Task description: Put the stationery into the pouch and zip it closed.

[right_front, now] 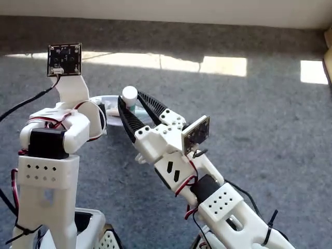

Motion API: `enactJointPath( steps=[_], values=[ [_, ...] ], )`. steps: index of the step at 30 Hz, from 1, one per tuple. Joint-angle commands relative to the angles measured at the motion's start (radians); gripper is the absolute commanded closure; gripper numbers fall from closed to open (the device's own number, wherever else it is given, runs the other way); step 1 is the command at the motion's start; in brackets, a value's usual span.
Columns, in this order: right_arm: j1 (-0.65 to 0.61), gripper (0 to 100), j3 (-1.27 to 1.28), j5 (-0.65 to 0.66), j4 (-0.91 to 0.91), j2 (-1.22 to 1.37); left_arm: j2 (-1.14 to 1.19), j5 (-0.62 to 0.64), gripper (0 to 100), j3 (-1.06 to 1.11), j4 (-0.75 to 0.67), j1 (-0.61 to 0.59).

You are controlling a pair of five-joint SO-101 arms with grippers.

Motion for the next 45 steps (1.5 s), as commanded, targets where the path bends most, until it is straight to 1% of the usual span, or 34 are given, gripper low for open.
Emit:
enactJointPath(
  steps=[1, 8, 30, 34, 41, 43, 45],
  values=[
    [0.013, 99.3, -0.001, -0.006, -0.021, -0.018, -0.019, -0.008, 99, -0.008, -0.008, -0.019],
    [0.012, 98.9, 0.044, -0.002, -0.024, -0.025, -0.019, -0.008, 99, -0.008, -0.006, -0.019],
    [0.015, 98.8, 0.050, 0.000, -0.018, -0.025, -0.018, -0.009, 99, -0.008, -0.003, -0.019],
    [0.012, 98.8, 0.050, 0.000, -0.018, -0.025, -0.018, -0.009, 99, -0.008, -0.003, -0.039],
    [0.010, 98.8, 0.050, 0.000, -0.018, -0.025, -0.018, -0.009, 99, -0.008, -0.008, -0.041],
    [0.008, 97.2, 0.050, 0.000, -0.018, -0.025, -0.018, -0.009, 99, -0.008, -0.008, -0.041],
    [0.008, 91.8, 0.051, -0.003, -0.016, -0.025, -0.018, -0.009, 99, -0.008, -0.006, -0.041]
  ],
)
